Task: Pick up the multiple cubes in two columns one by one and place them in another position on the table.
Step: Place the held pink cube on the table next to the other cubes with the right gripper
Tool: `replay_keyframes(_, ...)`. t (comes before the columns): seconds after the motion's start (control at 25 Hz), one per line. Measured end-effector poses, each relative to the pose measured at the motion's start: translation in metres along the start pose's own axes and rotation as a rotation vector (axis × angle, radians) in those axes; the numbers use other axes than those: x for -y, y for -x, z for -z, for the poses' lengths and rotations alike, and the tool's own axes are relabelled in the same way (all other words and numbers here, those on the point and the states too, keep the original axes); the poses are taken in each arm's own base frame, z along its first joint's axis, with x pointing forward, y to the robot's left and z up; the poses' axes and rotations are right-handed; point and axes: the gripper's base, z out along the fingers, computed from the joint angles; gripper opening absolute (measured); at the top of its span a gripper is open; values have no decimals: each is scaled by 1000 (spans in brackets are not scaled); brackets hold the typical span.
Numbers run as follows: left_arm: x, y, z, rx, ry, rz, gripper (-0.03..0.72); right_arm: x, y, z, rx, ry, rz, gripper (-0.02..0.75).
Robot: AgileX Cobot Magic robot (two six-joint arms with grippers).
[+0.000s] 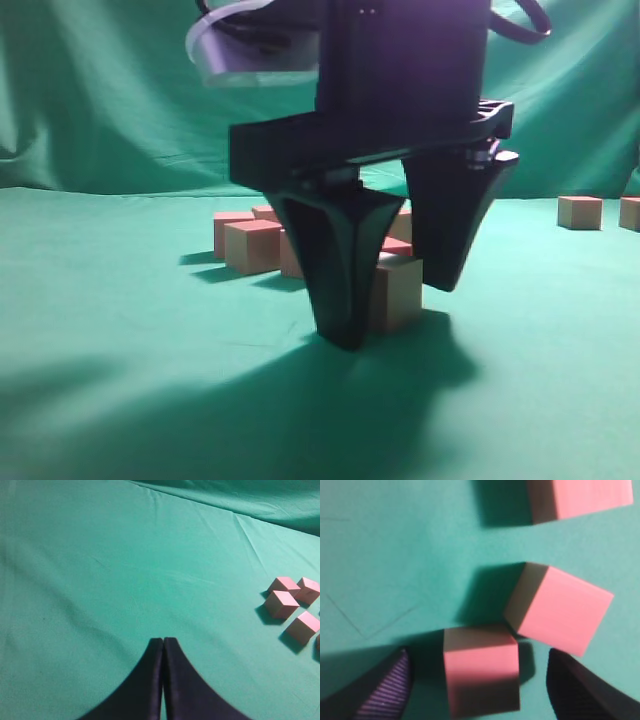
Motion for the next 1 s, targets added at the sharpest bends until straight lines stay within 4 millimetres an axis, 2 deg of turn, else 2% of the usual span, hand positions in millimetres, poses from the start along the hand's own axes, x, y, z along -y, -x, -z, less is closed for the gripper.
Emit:
replay_keyframes(0.04, 0, 0, 0, 0, 0, 0, 0, 0, -1, 0, -11, -2, -2, 491)
replay_keyframes(0.08, 0, 0, 0, 0, 0, 0, 0, 0, -2, 0, -22, -5, -4, 531)
replay_keyframes(0.28, 0, 0, 0, 0, 0, 0, 0, 4, -5, 7, -121, -43, -4, 517)
replay_keyframes(0.48, 0, 0, 0, 0, 0, 0, 0, 10, 6, 34, -203, -83, -23, 517)
replay_keyframes(0.64, 0, 0, 0, 0, 0, 0, 0, 20, 26, 58, -131, -162, -3, 517)
replay_keyframes(0.8, 0, 0, 0, 0, 0, 0, 0, 49, 43, 77, -40, -305, -3, 517)
replay_keyframes(1.0, 0, 0, 0, 0, 0, 0, 0, 114, 48, 93, 1, -365, -192, 517)
